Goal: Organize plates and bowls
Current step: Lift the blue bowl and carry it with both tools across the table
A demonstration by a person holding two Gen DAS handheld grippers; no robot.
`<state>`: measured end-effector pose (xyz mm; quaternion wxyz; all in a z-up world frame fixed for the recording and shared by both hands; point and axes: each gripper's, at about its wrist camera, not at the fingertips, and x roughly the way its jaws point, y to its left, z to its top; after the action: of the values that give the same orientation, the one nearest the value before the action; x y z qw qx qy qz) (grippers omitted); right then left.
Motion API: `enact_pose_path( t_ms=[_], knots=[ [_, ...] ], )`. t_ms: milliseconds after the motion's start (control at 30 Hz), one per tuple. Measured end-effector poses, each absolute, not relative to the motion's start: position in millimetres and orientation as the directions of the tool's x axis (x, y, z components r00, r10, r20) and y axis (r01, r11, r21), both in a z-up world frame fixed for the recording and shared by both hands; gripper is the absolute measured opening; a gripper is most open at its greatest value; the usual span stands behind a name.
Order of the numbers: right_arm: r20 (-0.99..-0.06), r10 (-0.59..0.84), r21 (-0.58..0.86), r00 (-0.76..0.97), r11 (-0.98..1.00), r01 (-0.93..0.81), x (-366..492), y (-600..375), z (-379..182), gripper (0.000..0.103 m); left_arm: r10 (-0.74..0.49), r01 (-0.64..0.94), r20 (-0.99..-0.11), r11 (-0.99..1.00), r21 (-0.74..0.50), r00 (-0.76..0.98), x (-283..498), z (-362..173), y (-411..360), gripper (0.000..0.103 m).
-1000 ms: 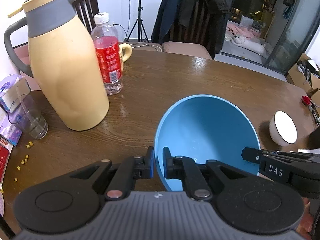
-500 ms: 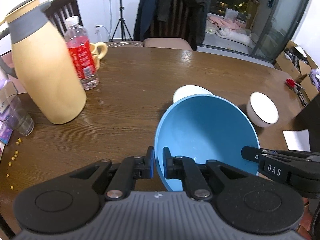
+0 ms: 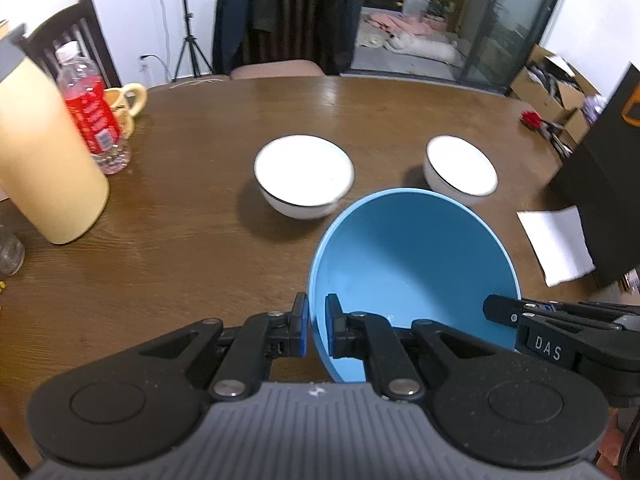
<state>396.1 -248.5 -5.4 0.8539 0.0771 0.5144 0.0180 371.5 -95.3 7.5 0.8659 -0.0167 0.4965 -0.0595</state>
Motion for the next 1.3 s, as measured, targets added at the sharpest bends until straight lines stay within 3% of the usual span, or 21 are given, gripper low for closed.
enact_pose_path(
  t_ms=[700,1300],
  knots=[
    [-0.902,0.014,0.115,0.432,0.971,0.209,318,-321,-33,0.006,-0.202,0.261,-0.886,0.961,-0.096,0.418,323,-24,-169,0.009],
    [-0.929,-0.011,0.095,0.369,0.959,0.268,279,-343,-63,0.006,-0.211,0.314,-0.912,0.944,-0.097,0.352,295,-55,-197,0.009]
  ],
)
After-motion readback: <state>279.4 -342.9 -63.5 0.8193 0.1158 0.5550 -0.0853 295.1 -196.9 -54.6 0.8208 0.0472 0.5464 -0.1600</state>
